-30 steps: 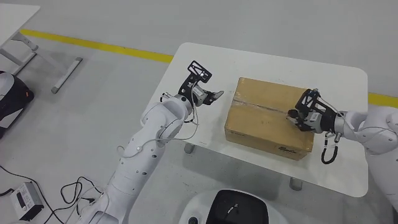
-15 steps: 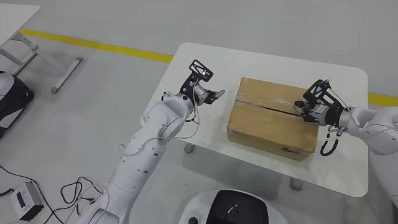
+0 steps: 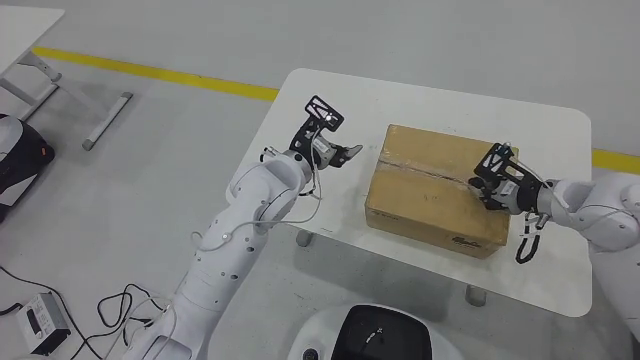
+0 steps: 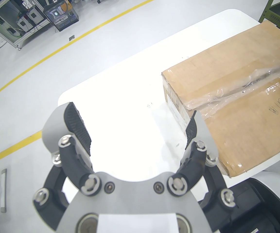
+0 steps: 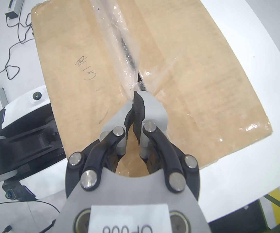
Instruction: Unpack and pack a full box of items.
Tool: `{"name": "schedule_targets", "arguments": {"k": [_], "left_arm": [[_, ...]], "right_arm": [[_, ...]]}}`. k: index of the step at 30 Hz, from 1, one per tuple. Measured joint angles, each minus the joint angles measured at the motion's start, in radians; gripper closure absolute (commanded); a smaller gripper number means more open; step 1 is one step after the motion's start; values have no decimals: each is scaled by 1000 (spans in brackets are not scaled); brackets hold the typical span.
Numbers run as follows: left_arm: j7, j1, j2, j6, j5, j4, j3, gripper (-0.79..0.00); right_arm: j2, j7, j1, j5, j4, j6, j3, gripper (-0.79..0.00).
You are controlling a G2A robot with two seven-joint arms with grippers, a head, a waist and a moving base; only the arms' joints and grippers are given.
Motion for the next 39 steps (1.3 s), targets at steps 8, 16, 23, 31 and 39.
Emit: {"name": "schedule_targets", "arguments": {"k": [8,16,23,31,39], "left_arm": [[1,7,2,-2,0,-9,-3,-785],[5,16,3,-3,-1,-17,-6,-785],[9,21,5,-2,-2,-21,-9,-785],[10,17,5,-7,-5,-19,-6,-785],[7,16,6,-8,-4,-20,-3,-785]], "right_arm": [[8,24,-2,-38,-27,27,1,0],[14,42,-12,-49,-43,33,-4,-357],[21,54,-10,-36,-55,37,8,-634],[39,59,-26,-29,-74,47,52,-637],[69,18,-78,33,-123,60,157,-308]]}}
